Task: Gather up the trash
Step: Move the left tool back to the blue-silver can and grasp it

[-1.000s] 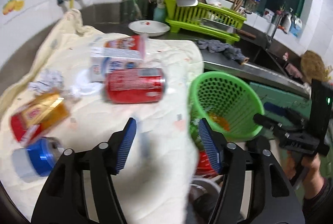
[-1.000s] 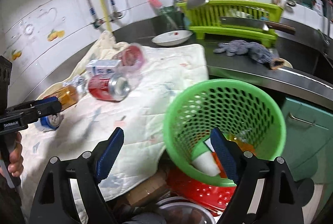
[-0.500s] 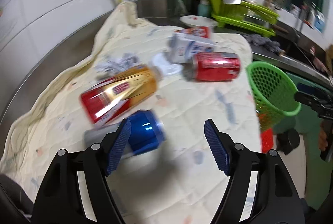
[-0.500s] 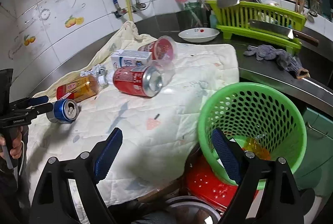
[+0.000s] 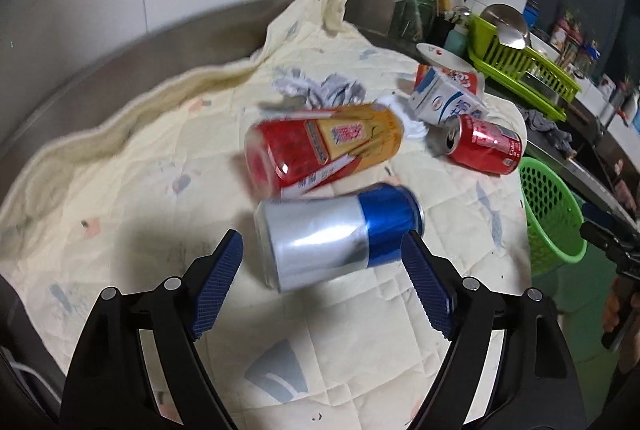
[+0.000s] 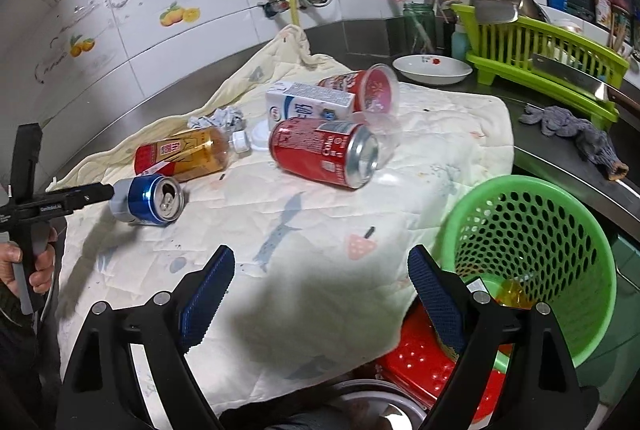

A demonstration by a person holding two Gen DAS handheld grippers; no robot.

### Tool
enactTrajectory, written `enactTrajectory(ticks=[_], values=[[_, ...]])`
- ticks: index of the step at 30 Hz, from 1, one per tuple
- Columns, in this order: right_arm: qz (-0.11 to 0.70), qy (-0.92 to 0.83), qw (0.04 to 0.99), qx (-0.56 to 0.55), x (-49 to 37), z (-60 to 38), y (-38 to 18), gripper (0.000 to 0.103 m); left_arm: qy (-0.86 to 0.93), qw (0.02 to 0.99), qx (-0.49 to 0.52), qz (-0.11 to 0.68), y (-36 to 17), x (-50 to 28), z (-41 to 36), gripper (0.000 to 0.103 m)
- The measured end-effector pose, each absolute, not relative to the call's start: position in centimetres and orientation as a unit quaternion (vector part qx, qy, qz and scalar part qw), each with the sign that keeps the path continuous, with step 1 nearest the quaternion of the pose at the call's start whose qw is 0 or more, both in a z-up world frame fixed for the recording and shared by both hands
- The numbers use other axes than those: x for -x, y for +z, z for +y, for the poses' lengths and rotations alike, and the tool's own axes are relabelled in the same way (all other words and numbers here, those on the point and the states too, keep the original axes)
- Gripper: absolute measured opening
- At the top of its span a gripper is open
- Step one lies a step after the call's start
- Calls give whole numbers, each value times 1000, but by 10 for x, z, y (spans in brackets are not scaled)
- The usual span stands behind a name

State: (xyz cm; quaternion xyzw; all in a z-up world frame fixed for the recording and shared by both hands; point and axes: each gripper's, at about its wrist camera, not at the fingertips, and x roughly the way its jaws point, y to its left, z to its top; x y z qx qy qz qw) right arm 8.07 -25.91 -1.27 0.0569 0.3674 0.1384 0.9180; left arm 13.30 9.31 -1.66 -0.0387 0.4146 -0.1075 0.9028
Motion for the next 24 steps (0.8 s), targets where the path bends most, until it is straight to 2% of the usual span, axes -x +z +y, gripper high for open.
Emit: enactTrajectory(ticks=[10, 16, 17, 19, 24], values=[[373, 144, 916, -42, -85, -250, -12, 86, -124, 897, 43, 421, -31, -136, 87, 80], [374, 150, 915, -33, -88, -245, -13, 87, -128, 902, -79, 404, -23, -131, 65, 82], [374, 152, 914, -33, -88, -245, -13, 87, -126, 902, -98, 400, -21, -130, 62, 83], [376, 154, 913, -31, -89, -245, -15, 87, -140, 898, -137, 393, -19, -129, 55, 91], [382, 157, 910, -33, -93, -245, -20, 87, -197, 877, -200, 389, -18, -133, 39, 92]])
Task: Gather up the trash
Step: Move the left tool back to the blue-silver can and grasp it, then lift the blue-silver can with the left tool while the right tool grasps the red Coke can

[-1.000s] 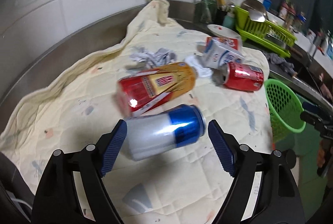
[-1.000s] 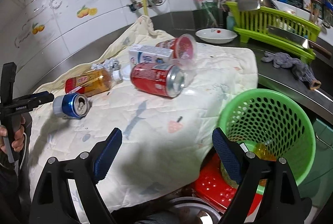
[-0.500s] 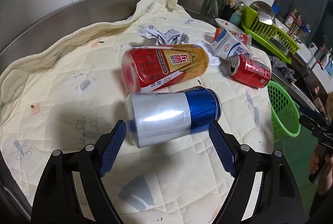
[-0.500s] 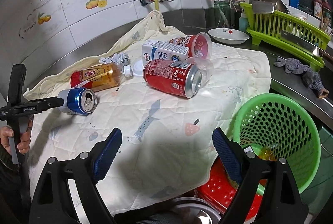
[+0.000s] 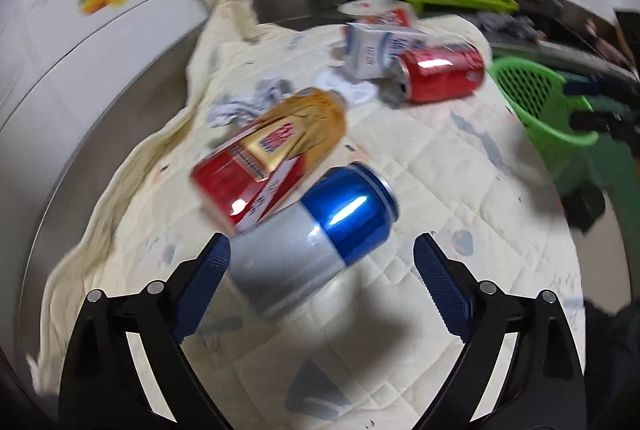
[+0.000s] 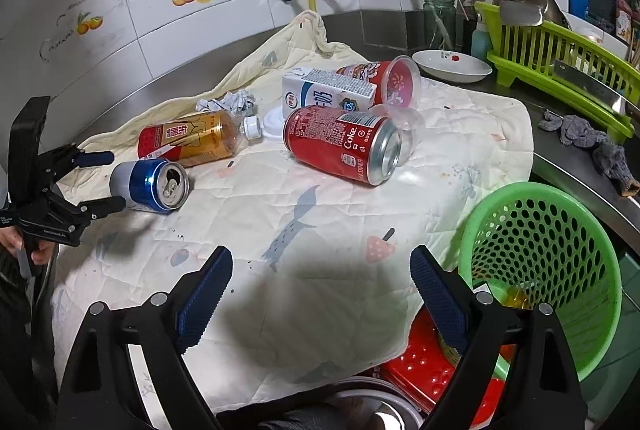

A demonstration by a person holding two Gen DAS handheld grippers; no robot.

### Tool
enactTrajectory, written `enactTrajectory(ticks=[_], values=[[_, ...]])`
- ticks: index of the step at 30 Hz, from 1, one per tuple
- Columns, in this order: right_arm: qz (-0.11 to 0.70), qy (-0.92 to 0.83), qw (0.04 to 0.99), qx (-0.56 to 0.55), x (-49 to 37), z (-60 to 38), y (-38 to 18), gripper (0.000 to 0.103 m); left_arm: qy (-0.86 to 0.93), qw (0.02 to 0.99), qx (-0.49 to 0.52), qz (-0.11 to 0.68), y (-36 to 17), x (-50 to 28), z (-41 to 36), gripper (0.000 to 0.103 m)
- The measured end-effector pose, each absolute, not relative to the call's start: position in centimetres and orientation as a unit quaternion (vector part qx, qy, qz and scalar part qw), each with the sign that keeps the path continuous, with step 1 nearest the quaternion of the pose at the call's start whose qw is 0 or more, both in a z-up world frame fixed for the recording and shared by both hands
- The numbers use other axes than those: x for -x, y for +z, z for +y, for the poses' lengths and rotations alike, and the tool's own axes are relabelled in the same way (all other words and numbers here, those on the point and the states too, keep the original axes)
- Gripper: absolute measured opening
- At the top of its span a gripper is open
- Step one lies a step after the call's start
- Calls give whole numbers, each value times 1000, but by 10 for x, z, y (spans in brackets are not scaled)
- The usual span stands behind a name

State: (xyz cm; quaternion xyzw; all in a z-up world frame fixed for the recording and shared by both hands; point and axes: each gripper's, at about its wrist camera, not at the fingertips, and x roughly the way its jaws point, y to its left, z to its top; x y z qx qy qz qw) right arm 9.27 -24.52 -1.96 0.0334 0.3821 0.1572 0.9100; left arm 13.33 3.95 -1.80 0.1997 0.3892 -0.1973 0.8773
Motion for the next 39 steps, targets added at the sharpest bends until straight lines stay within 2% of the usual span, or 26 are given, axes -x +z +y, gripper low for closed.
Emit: enactTrajectory(ticks=[10, 14, 15, 20, 27, 39], values=[[388, 156, 908, -39, -98, -251, -23, 88, -238, 827, -303, 411, -29, -153, 20, 91], [390, 154, 907, -37, -101, -252, -24, 88, -238, 802, -341, 429, -38, -162, 15, 87], [390, 153, 907, -36, -102, -252, -24, 88, -242, 796, -342, 438, -40, -165, 15, 82], [395, 159, 905, -24, -108, -252, -24, 88, -239, 792, -340, 447, -44, -166, 16, 79], [411, 198, 890, 0, -141, -248, -23, 88, -233, 810, -284, 456, -41, -168, 16, 72], [429, 270, 855, 107, -231, -226, -16, 88, -212, 820, -222, 484, -38, -173, 17, 69]])
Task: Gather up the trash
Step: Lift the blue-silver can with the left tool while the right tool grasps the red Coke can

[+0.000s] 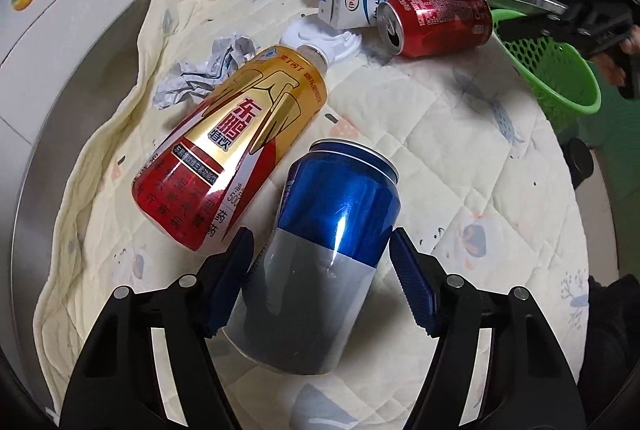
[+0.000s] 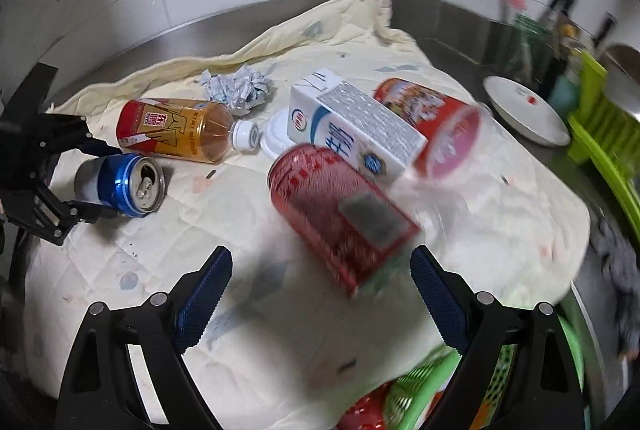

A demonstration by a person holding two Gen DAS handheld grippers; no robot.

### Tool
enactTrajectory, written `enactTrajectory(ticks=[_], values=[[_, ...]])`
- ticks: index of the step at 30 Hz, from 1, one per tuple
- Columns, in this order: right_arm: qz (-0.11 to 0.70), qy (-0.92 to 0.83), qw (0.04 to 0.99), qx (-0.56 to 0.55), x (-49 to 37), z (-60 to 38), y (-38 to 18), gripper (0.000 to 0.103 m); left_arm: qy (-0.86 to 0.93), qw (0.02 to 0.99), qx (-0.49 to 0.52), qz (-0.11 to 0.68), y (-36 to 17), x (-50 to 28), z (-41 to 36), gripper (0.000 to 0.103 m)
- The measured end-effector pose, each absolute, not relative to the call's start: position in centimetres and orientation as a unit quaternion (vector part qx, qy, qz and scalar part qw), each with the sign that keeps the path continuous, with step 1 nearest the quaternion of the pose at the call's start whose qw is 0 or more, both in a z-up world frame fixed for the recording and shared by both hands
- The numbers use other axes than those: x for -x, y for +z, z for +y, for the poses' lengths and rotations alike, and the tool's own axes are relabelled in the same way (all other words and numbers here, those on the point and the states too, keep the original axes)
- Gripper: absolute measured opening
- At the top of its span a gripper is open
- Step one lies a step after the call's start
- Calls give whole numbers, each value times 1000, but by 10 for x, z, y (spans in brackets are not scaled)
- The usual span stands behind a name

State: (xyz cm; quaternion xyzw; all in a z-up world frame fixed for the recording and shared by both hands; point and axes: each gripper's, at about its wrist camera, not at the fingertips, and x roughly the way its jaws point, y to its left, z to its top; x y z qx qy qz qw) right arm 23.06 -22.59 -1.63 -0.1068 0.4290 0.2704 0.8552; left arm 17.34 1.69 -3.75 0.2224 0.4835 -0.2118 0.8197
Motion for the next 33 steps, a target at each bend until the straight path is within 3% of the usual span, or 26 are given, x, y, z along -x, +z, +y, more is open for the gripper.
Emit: enactTrajectory(ticks=[15, 30, 33], values=[[435, 309, 821, 202, -264, -196, -15, 86, -208, 819, -213, 490, -37, -174, 16, 69], [451, 318, 775, 308, -283, -146, -51, 83, -213, 817, -204, 494, -37, -178, 17, 69], [456, 307, 772, 319, -285, -145, -58, 77, -214, 814, -208, 499, -39, -181, 15, 69]])
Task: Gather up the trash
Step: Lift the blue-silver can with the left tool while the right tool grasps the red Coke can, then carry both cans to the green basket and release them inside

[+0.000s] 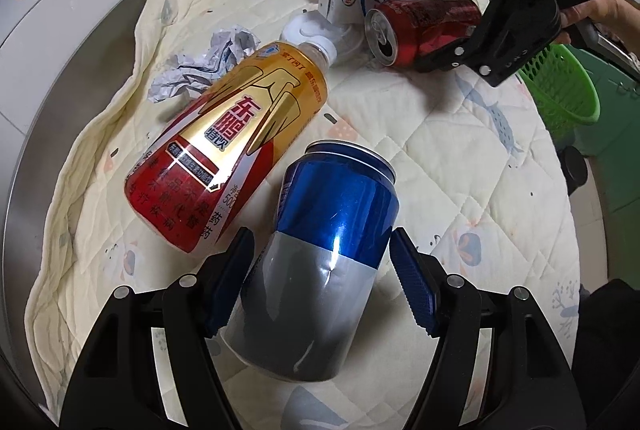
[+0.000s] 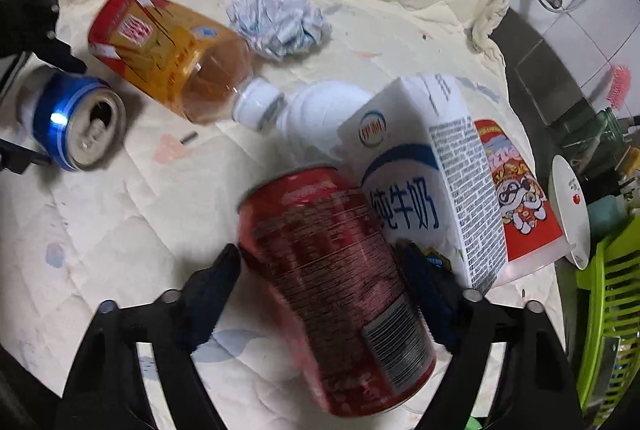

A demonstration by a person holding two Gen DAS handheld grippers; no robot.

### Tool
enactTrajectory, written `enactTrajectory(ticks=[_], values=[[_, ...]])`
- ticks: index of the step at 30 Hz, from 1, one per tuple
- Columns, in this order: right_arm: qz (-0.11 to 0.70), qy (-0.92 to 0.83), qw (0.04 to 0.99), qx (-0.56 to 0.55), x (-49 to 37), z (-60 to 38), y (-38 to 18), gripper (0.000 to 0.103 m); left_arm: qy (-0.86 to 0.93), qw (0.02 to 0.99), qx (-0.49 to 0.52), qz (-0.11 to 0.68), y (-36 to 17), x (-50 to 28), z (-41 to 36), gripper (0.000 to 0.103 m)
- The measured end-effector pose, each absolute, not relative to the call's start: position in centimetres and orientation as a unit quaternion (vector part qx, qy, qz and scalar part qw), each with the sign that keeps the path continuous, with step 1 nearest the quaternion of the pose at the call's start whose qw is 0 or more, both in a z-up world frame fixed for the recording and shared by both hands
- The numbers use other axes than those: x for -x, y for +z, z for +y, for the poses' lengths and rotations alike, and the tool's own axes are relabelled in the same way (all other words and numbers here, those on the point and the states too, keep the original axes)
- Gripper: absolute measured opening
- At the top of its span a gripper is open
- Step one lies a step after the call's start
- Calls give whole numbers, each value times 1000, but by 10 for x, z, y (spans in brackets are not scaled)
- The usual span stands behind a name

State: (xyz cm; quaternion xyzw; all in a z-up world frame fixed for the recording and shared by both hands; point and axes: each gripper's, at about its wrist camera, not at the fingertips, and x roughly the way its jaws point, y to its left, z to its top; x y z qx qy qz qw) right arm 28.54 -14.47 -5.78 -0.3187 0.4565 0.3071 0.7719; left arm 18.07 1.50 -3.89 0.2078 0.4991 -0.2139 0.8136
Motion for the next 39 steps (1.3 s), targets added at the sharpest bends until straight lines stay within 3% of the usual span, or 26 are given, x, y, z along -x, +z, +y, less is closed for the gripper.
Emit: enactTrajectory(ticks=[12, 24, 33, 39], values=[[464, 303, 795, 248, -266, -162, -41, 63, -212, 803, -231, 508, -50, -190, 6, 67], [444, 301, 836, 115, -221, -203, -18, 63, -204, 831, -202, 476, -31, -171, -3, 65], [425, 208, 880, 31, -181, -300, -1, 63, -231, 842, -180, 454, -16, -164, -32, 65], [448, 78, 891, 6, -161, -390, -24, 63, -271, 841, -162, 439, -10, -164, -68, 65]])
